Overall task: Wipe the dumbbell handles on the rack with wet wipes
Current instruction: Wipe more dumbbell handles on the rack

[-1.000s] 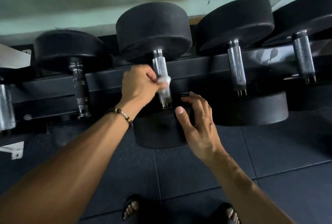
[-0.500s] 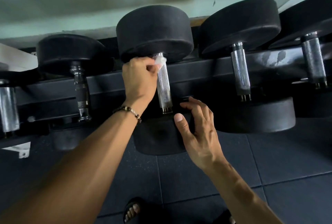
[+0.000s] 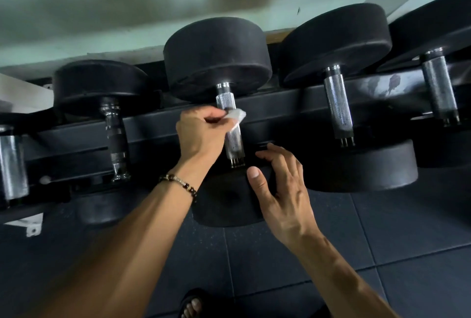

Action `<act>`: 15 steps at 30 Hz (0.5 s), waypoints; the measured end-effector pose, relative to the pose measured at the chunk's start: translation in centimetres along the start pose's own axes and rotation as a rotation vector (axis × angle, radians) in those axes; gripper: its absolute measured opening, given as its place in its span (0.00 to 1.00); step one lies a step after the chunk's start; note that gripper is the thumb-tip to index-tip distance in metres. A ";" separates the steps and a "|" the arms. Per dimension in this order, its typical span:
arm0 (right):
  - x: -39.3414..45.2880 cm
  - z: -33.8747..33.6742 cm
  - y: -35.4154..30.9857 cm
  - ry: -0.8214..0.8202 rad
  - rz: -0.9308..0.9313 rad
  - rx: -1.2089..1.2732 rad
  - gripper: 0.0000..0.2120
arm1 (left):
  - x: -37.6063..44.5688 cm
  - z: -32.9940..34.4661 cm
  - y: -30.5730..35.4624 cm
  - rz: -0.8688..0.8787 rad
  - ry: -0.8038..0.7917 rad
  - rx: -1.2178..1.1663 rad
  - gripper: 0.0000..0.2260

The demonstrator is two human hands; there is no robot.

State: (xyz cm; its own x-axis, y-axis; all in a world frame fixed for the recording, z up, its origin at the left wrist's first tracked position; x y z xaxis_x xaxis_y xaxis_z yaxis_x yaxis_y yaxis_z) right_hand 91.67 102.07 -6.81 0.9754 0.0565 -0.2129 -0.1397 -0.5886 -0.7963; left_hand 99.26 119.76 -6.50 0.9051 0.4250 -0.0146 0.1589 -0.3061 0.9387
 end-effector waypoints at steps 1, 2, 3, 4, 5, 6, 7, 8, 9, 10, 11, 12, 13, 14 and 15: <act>0.0 0.0 0.0 -0.001 0.003 0.000 0.28 | 1.0 0.0 -0.1 -0.013 0.071 -0.007 0.08; 0.0 0.0 0.0 -0.006 0.001 0.002 0.28 | 2.0 -0.1 -0.1 -0.033 0.166 -0.025 0.07; 0.0 0.0 -0.1 -0.012 -0.005 0.002 0.28 | 2.9 -0.2 -0.1 -0.043 0.253 -0.029 0.07; 0.1 0.0 -0.1 -0.014 -0.008 -0.002 0.27 | 3.2 -0.1 0.0 -0.023 0.284 -0.008 0.06; 0.1 0.0 -0.1 -0.011 -0.006 -0.008 0.27 | 3.0 0.2 0.3 0.034 0.246 0.033 0.06; 0.1 0.0 -0.1 -0.004 -0.001 -0.012 0.27 | 2.2 0.4 0.6 0.106 0.134 0.086 0.05; 0.1 -0.1 -0.1 0.002 0.003 -0.016 0.28 | 1.0 0.5 0.9 0.166 -0.024 0.146 0.05; 0.0 0.0 -0.1 0.002 0.008 -0.015 0.28 | -0.4 0.3 1.1 0.200 -0.192 0.220 0.05; 0.0 0.0 -0.2 -0.003 0.010 -0.014 0.28 | -1.5 0.0 0.9 0.221 -0.340 0.301 0.05; 0.0 -0.1 -0.3 -0.005 0.011 -0.013 0.28 | -2.0 -0.4 0.6 0.249 -0.457 0.374 0.04; 0.0 -0.1 -0.3 -0.010 0.013 -0.016 0.28 | -2.0 -0.9 0.3 0.274 -0.537 0.429 0.04; 0.1 -0.1 -0.4 -0.008 0.013 -0.021 0.28 | -1.8 -1.2 0.4 0.304 -0.579 0.462 0.04; 0.1 -0.1 -0.5 0.001 0.012 -0.028 0.28 | -1.2 -1.2 0.7 0.343 -0.580 0.473 0.04; 0.2 -0.1 -0.4 0.008 0.015 -0.031 0.28 | -0.6 -1.1 1.0 0.380 -0.542 0.464 0.05; 0.2 0.0 -0.4 0.014 0.020 -0.032 0.28 | 0.0 -0.8 1.5 0.408 -0.492 0.439 0.05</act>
State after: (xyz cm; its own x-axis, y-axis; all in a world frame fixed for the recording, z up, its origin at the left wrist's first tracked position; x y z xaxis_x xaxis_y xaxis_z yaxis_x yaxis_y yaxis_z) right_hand 91.90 102.31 -6.49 0.9749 0.0332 -0.2202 -0.1538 -0.6149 -0.7735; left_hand 99.16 120.02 -4.82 0.9803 -0.1895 0.0553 -0.1758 -0.7106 0.6813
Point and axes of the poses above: each hand's wrist, its own x-axis towards the middle knuckle, its own z-axis out of the palm, y = z × x, the point moved 4 cm from there along x, towards the middle knuckle, and after that the axes turned 10 degrees about z, right-handed, at the moved point
